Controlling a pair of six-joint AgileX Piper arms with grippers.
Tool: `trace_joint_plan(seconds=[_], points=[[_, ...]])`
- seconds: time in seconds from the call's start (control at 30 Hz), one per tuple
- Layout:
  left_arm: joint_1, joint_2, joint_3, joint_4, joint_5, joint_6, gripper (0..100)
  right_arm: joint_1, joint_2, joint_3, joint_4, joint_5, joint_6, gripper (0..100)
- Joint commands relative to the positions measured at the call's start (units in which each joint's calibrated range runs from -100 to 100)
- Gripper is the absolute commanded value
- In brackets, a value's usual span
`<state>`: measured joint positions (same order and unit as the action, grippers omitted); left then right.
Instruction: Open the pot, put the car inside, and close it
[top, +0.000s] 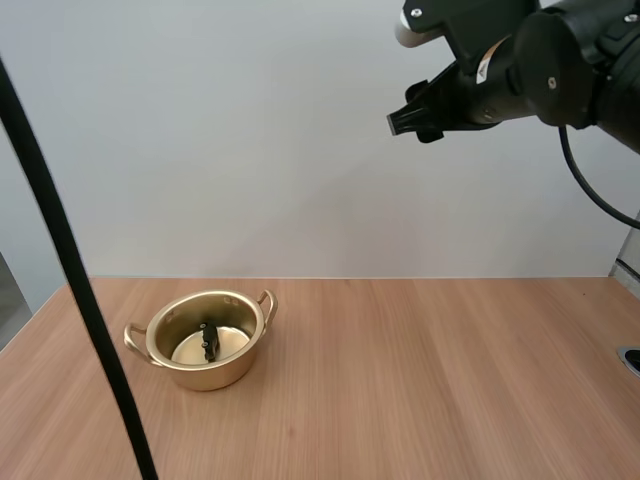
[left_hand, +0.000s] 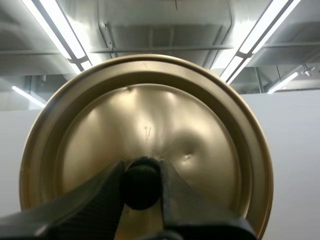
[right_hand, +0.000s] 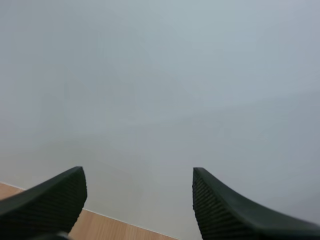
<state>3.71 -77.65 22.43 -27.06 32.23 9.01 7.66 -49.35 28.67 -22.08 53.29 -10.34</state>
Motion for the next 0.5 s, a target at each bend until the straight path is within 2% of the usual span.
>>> trace_joint_plan(seconds=[0.0,0.27,0.37,0.47], points=[[0.0,0.0,0.0,-0.1,-3.4,-0.3,0,-1.0,-1.2,2.7,0.4,-1.6,0.4,100],[0.0,0.0,0.0,-0.1,-14.7,-0.3,0,-1.5,-4.6,14.6,2.1,-3.5,0.4,100],[0.0,0.0,0.0,-0.1,-16.1,-0.3,0,-1.5,-5.9,18.9,2.1,-5.8,0.4,62],[0.0,0.0,0.0,-0.1,-15.8,-0.2,0,-1.5,-7.3,22.3,2.1,-8.5,0.4,4]])
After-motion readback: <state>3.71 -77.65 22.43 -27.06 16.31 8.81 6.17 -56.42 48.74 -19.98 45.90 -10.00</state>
